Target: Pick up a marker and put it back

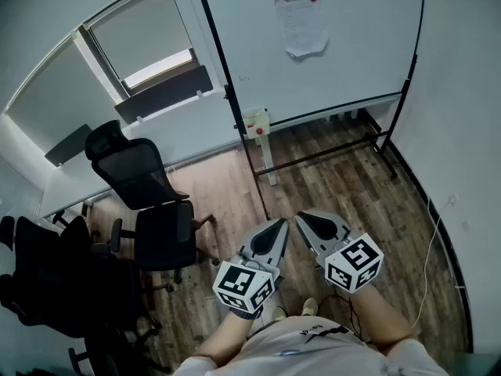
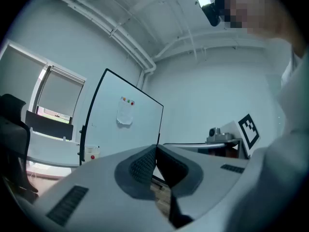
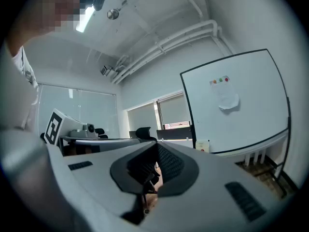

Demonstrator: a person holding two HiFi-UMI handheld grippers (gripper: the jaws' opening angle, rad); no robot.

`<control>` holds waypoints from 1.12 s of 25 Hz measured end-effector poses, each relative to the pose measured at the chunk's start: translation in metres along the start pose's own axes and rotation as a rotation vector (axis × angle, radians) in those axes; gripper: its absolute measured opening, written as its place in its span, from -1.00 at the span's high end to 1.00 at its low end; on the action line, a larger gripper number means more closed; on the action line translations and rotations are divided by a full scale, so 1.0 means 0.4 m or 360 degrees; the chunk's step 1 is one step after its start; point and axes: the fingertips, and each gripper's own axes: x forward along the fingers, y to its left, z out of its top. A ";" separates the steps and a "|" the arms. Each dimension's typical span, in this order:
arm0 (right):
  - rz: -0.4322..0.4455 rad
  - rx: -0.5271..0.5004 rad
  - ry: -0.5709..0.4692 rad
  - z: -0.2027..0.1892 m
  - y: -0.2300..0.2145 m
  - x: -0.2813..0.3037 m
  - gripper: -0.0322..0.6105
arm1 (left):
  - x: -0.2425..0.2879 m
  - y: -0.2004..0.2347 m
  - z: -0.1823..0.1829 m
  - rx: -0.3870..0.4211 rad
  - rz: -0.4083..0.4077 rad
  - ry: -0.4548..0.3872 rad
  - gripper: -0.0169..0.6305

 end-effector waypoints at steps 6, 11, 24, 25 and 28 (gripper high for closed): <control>-0.0004 -0.0005 0.0004 0.010 -0.009 -0.018 0.86 | 0.006 -0.013 -0.006 -0.0005 0.0015 0.0006 0.91; 0.0025 0.0034 -0.0015 0.013 -0.015 -0.025 0.86 | 0.012 -0.014 -0.006 0.0003 0.0032 0.0017 0.91; 0.0005 0.0082 -0.0104 0.043 -0.138 -0.084 0.86 | 0.081 -0.011 -0.005 0.0050 0.0148 -0.0001 0.91; 0.0003 0.0096 -0.0104 0.037 -0.145 -0.086 0.86 | 0.081 -0.009 -0.012 0.0051 0.0162 0.0006 0.91; 0.0016 0.0131 -0.0087 0.017 -0.160 -0.090 0.86 | 0.092 -0.015 -0.035 0.0038 0.0185 0.0037 0.91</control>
